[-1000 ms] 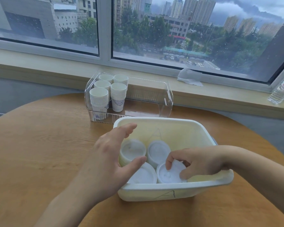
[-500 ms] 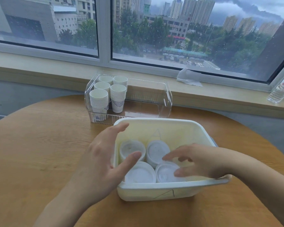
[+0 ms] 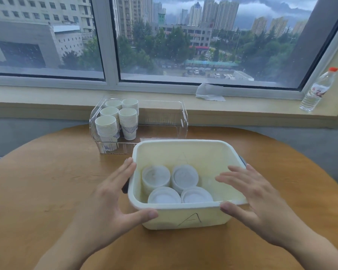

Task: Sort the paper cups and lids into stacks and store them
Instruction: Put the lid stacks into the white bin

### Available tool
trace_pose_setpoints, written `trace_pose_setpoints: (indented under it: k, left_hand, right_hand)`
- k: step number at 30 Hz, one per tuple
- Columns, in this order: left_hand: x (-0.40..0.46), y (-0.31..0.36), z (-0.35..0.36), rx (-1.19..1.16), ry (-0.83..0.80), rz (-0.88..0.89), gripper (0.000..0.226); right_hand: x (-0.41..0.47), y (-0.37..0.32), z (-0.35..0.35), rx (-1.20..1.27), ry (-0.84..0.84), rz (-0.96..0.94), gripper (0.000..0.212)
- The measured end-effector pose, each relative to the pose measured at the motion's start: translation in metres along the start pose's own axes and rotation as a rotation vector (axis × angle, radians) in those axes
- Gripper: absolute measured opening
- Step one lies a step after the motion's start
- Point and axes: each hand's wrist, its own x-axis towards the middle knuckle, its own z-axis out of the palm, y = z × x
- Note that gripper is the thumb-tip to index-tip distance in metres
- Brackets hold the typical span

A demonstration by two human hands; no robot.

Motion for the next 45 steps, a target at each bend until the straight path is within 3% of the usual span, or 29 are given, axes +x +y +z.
trace_pose_setpoints:
  k: [12, 17, 24, 37, 45]
  left_hand:
    - [0.079, 0.047, 0.072, -0.017, -0.097, 0.097, 0.124]
    - [0.113, 0.058, 0.096, -0.068, -0.113, 0.063, 0.124]
    - [0.145, 0.072, 0.118, -0.049, -0.052, 0.097, 0.102]
    - [0.220, 0.068, 0.136, 0.099, -0.093, 0.191, 0.094]
    - [0.273, 0.055, 0.140, 0.241, -0.115, 0.175, 0.091]
  right_hand:
    - [-0.016, 0.087, -0.027, 0.135, 0.142, 0.213, 0.072]
    - [-0.012, 0.114, -0.029, 0.236, 0.194, 0.321, 0.088]
    - [0.013, 0.135, -0.025, 0.401, 0.335, 0.382, 0.095]
    - [0.091, 0.195, -0.023, 0.498, 0.250, 0.352, 0.118]
    - [0.148, 0.219, -0.017, 0.542, 0.239, 0.352, 0.117]
